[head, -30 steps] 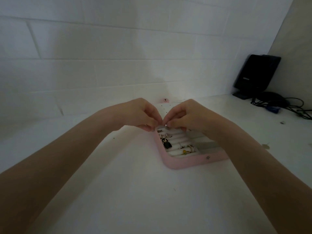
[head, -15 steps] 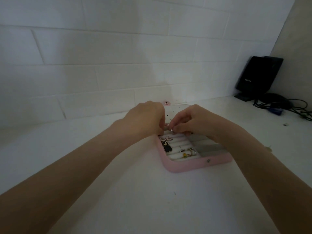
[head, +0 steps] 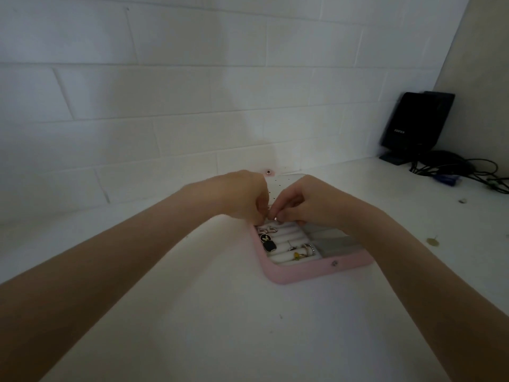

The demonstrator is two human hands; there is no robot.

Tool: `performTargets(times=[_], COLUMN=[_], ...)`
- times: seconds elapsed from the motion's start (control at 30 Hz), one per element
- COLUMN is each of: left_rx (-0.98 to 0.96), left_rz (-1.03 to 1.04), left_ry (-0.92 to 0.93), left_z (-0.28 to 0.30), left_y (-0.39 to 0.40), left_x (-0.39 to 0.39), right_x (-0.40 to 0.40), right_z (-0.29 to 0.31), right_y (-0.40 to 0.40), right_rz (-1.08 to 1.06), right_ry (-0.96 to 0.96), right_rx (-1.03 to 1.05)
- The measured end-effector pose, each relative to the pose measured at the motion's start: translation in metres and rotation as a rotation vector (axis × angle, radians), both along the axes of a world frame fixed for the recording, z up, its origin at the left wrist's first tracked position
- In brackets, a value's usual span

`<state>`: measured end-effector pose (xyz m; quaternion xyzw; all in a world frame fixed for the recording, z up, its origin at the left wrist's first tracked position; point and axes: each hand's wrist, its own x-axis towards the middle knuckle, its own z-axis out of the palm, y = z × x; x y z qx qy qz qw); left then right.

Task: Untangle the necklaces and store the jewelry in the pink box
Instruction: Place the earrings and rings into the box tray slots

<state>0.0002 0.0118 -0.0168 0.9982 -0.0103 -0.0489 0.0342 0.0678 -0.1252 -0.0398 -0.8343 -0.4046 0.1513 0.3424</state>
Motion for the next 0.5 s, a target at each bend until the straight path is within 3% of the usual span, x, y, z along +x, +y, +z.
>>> performTargets(times=[0.23, 0.5], left_rx=[-0.051, 0.080], left_rz=[-0.088, -0.162], left_ry=[0.037, 0.011], left_z=[0.004, 0.009], left_y=[0.003, -0.006], left_x=[0.001, 0.004], right_x=[0.002, 0.000], right_z=[-0.002, 0.000], right_y=[-0.001, -0.001], right_rz=[0.000, 0.029], right_ry=[-0.143, -0.213], right_rx=[-0.010, -0.077])
